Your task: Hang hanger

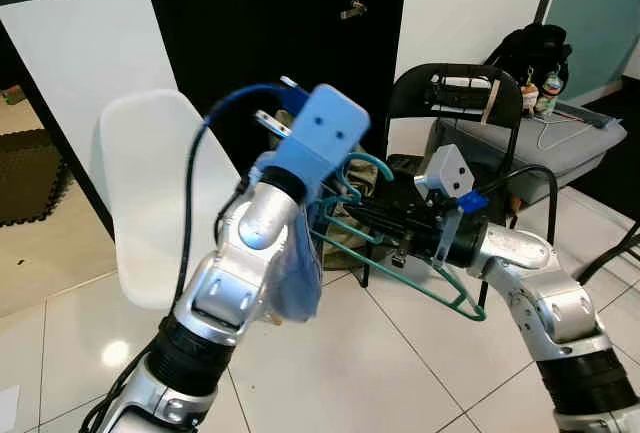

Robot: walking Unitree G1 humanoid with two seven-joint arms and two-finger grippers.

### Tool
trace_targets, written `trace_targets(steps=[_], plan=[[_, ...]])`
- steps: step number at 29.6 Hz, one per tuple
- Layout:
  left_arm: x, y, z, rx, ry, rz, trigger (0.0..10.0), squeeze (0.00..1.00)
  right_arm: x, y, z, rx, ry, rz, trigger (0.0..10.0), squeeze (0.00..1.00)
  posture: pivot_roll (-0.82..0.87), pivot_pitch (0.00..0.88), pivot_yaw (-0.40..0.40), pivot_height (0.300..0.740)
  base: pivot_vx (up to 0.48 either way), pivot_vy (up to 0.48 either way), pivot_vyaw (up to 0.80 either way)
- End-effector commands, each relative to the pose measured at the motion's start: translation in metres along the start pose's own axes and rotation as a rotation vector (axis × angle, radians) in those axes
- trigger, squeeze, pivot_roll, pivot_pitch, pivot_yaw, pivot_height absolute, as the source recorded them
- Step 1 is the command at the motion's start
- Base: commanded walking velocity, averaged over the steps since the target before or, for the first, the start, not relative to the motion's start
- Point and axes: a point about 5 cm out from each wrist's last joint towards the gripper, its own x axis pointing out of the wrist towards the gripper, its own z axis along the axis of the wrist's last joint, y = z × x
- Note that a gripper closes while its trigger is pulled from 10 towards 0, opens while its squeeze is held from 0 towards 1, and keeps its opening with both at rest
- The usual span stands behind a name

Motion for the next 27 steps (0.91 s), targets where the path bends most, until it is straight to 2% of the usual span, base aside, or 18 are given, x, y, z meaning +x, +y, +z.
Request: trace_targets(steps=[1, 5, 8, 12, 15, 19, 22, 23, 25, 26, 27], plan=[[-0.003, -0.011, -0.007, 0.027, 0.029, -0.079, 10.0, 0.0, 0.003, -0.004, 0.011, -0.02, -0.054, -0.029, 10.0, 0.0, -0.02, 0.0, 0.036, 0.74, 0.0, 0.0, 0.0], [-0.008, -0.011, -0.019, 0.065, 0.098, -0.087, 10.0, 0.0, 0.0, -0.012, 0.014, -0.022, -0.079, -0.094, 10.0, 0.0, -0.02, 0.0, 0.04, 0.74, 0.0, 0.0, 0.0], [-0.01, 0.015, -0.033, 0.124, 0.175, 0.033, 10.0, 0.0, -0.004, -0.013, 0.016, -0.012, -0.098, -0.107, 10.0, 0.0, -0.02, 0.0, 0.043, 0.74, 0.0, 0.0, 0.0], [-0.01, 0.025, -0.036, 0.146, 0.186, 0.059, 10.0, 0.0, -0.006, -0.01, 0.016, -0.009, -0.104, -0.089, 10.0, 0.0, -0.02, 0.0, 0.043, 0.74, 0.0, 0.0, 0.0], [-0.009, 0.034, -0.035, 0.18, 0.177, 0.085, 10.0, 0.0, -0.005, 0.0, 0.017, 0.003, -0.118, -0.022, 10.0, 0.0, -0.02, 0.0, 0.044, 0.74, 0.0, 0.0, 0.0], [-0.007, 0.03, -0.03, 0.176, 0.151, 0.07, 10.0, 0.0, -0.005, 0.002, 0.017, 0.006, -0.122, -0.013, 10.0, 0.0, -0.02, 0.0, 0.044, 0.74, 0.0, 0.0, 0.0], [-0.004, 0.009, -0.013, 0.104, 0.034, -0.035, 10.0, 0.0, -0.004, -0.002, 0.017, 0.009, -0.132, -0.041, 10.0, 0.0, -0.02, 0.0, 0.042, 0.74, 0.0, 0.0, 0.0], [-0.004, 0.009, -0.013, 0.104, 0.034, -0.035, 10.0, 0.0, -0.004, -0.002, 0.017, 0.009, -0.132, -0.041, 10.0, 0.0, -0.02, 0.0, 0.042, 0.74, 0.0, 0.0, 0.0], [-0.005, -0.006, -0.001, -0.004, -0.038, -0.117, 10.0, 0.0, -0.003, -0.006, 0.018, 0.007, -0.137, -0.07, 10.0, 0.0, -0.02, 0.0, 0.042, 0.74, 0.0, 0.0, 0.0], [-0.005, -0.006, -0.001, -0.004, -0.038, -0.117, 10.0, 0.0, -0.003, -0.006, 0.018, 0.007, -0.137, -0.07, 10.0, 0.0, -0.02, 0.0, 0.042, 0.74, 0.0, 0.0, 0.0], [-0.007, -0.011, 0.001, -0.061, -0.048, -0.152, 10.0, 0.0, -0.003, -0.009, 0.019, 0.007, -0.138, -0.09, 10.0, 0.0, -0.02, 0.0, 0.042, 0.74, 0.0, 0.0, 0.0]])
